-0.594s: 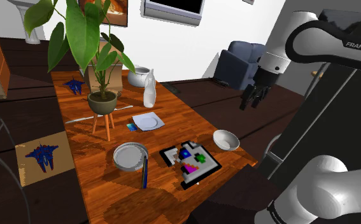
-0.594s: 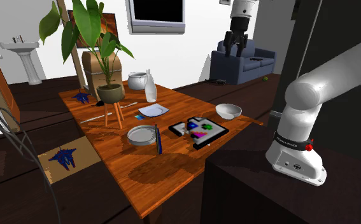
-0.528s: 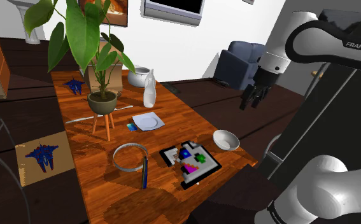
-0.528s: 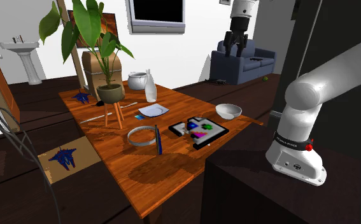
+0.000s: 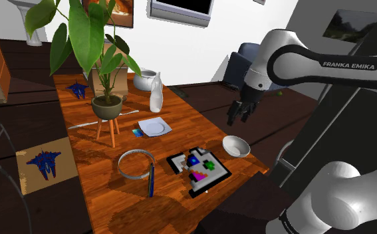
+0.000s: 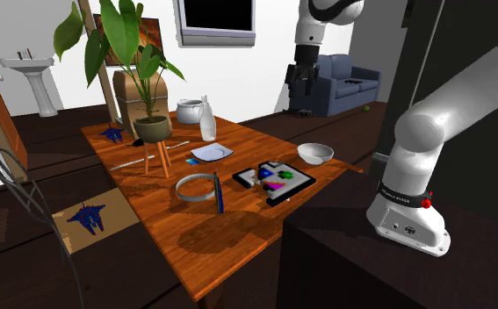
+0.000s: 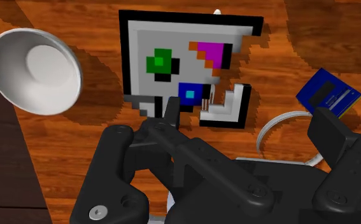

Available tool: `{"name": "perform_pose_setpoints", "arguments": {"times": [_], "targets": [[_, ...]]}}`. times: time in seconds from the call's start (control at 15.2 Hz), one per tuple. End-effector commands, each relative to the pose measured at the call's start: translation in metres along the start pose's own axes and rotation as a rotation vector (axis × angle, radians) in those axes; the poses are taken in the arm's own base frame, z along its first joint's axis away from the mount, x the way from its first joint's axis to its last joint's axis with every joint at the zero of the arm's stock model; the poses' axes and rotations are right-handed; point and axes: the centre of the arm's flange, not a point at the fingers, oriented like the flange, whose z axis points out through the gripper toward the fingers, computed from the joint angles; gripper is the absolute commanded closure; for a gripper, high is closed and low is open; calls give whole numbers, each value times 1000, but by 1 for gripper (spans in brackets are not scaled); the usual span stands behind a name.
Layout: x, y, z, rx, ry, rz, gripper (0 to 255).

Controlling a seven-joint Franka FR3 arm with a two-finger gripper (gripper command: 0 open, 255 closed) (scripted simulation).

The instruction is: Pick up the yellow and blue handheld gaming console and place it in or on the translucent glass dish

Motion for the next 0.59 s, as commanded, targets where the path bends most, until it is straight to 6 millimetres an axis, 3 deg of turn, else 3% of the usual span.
{"name": "perform_pose_setpoints", "arguments": {"times": [0.0, 0.53], "targets": [[13, -17, 17, -6, 2, -3, 0], [56, -83, 90, -32, 3, -16, 0]]}}
